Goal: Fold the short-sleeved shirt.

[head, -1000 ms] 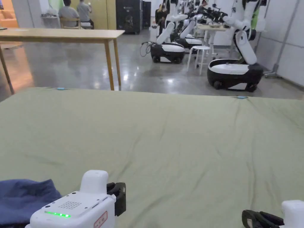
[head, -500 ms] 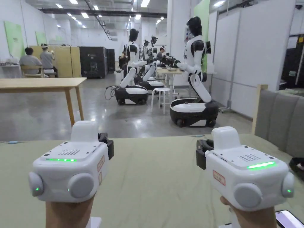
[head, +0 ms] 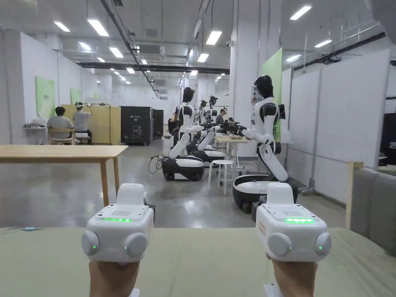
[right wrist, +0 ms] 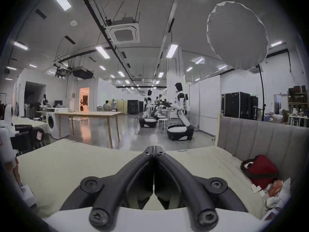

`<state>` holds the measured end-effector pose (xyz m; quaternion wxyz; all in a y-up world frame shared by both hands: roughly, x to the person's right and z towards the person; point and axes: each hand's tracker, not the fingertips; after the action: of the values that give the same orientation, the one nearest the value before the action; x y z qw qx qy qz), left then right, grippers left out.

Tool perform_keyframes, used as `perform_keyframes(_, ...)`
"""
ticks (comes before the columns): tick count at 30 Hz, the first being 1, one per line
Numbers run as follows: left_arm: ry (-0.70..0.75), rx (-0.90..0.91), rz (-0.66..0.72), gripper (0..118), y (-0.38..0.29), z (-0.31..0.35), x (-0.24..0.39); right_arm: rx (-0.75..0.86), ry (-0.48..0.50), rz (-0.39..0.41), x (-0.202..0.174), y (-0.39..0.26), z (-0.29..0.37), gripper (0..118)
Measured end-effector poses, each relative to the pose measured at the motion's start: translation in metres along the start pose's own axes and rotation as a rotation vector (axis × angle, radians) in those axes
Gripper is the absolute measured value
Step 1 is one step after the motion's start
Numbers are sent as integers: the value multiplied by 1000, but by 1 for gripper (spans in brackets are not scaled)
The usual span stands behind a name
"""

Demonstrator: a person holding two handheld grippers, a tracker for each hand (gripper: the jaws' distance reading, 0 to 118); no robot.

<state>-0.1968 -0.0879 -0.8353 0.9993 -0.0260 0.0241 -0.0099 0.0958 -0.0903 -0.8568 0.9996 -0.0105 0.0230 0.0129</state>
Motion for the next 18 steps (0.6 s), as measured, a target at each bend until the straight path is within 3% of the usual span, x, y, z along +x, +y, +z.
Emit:
perform_keyframes(12,-43,3,-5,0,3,6,23,1,11,29,9,13,2,0)
perform_keyframes(15,-44,5,-16,3,3,7,25,6,17,28,8,16,4,9)
perform_keyframes(16,-48,2,-15,17,3,7,24,8,31,22,8,17,4,28)
perform_keyframes(17,-50,0,-15,46,3,7,24,3,44,19,8,18,4,54)
perform_keyframes(18,-48,-7,-18,92,4,6,24,-4,48,20,6,19,5,87)
